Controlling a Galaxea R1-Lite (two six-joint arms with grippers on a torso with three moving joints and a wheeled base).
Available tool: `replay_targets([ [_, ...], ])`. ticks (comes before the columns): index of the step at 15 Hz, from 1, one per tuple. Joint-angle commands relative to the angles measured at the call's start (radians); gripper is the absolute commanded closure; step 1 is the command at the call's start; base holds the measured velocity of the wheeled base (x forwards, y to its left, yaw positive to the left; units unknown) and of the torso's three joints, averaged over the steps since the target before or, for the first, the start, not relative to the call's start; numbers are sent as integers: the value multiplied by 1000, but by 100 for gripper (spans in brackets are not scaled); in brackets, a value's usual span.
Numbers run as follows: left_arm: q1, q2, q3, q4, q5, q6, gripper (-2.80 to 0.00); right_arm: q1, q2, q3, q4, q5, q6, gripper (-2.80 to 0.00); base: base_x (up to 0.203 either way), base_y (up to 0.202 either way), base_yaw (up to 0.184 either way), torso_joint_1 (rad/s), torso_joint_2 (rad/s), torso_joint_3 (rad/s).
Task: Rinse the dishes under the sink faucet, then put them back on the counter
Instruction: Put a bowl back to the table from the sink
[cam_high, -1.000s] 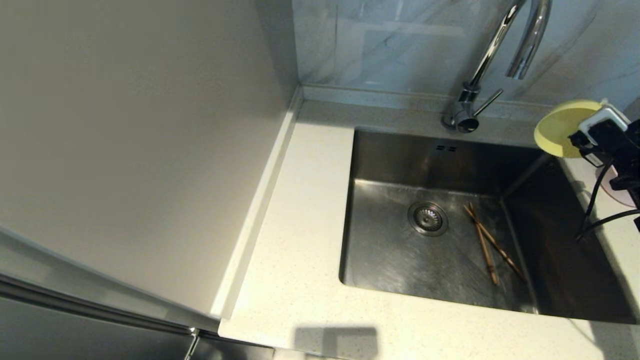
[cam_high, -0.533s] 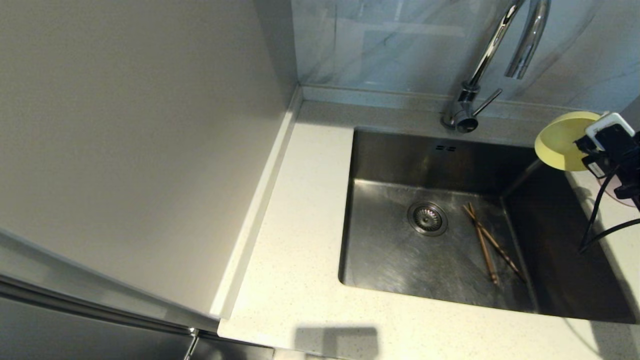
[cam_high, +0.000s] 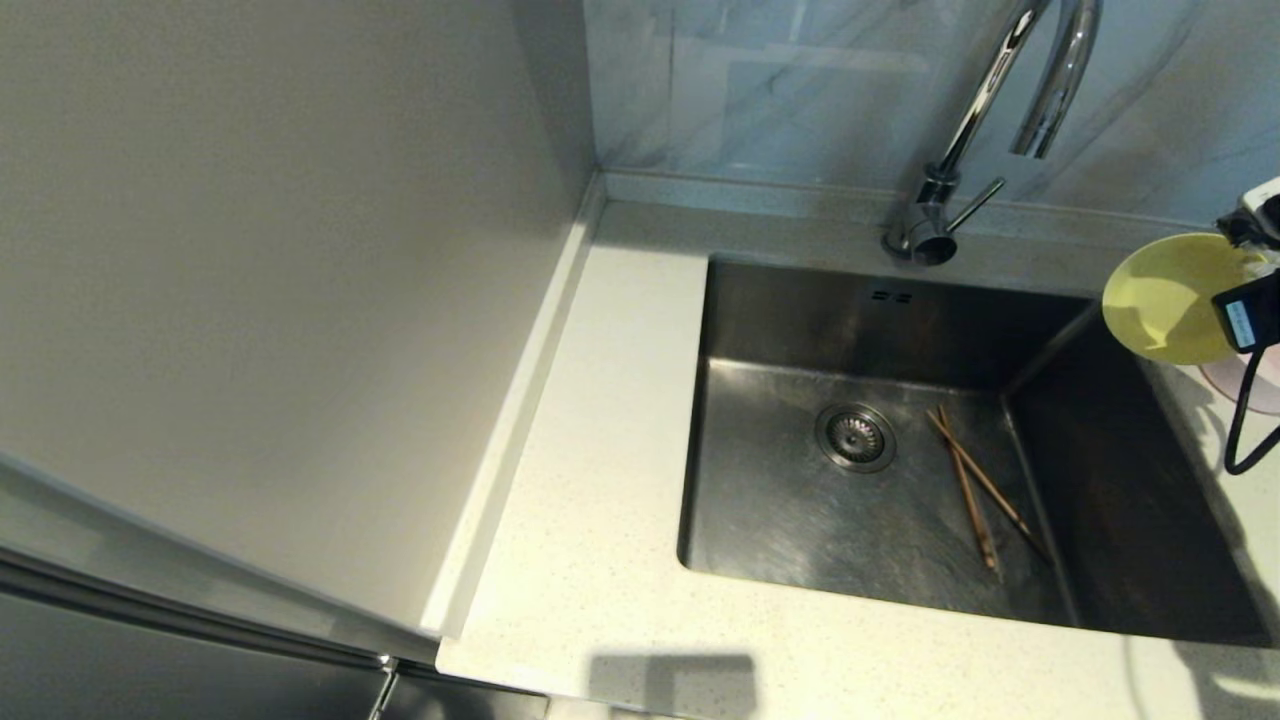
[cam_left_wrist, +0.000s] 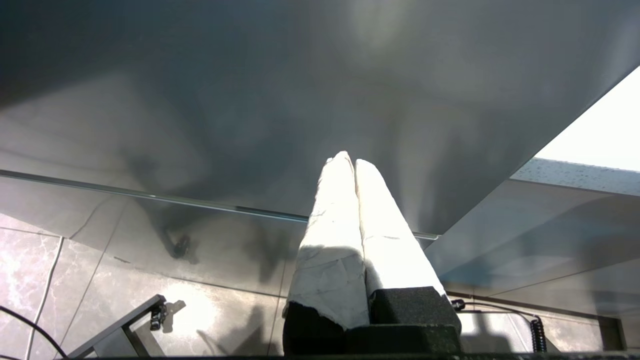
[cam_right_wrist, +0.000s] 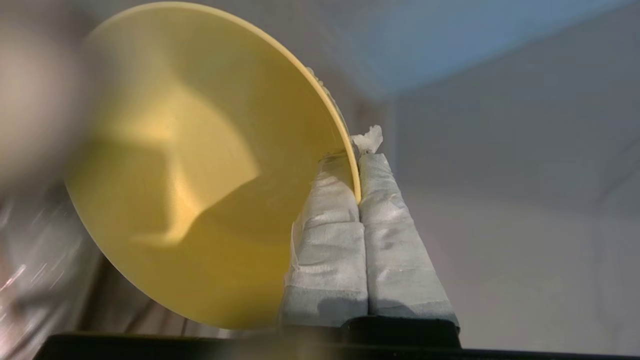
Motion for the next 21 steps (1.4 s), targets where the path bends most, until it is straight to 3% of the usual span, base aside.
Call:
replay_targets([
  [1, 0, -3, 0, 0, 1, -1, 0, -24, -63, -120, 366, -11, 54, 0, 0, 0, 0, 0, 0, 0],
  [4, 0, -3, 0, 0, 1, -1, 0, -99, -102, -253, 733, 52, 169, 0, 0, 0, 0, 0, 0, 0],
  [7, 0, -3, 0, 0, 1, -1, 0, -235, -132, -280, 962, 161, 190, 0, 0, 0, 0, 0, 0, 0],
  [11, 0, -3, 0, 0, 1, -1, 0, -328, -95, -283, 1001, 178, 190, 0, 0, 0, 0, 0, 0, 0],
  [14, 0, -3, 0, 0, 1, -1, 0, -351, -62, -292, 996, 176, 184, 0, 0, 0, 0, 0, 0, 0],
  [17, 0, -3, 0, 0, 1, -1, 0, -387, -43, -261, 993, 177, 113, 0, 0, 0, 0, 0, 0, 0],
  [21, 0, -3, 0, 0, 1, -1, 0, -395, 11, -258, 956, 175, 106, 0, 0, 0, 0, 0, 0, 0],
])
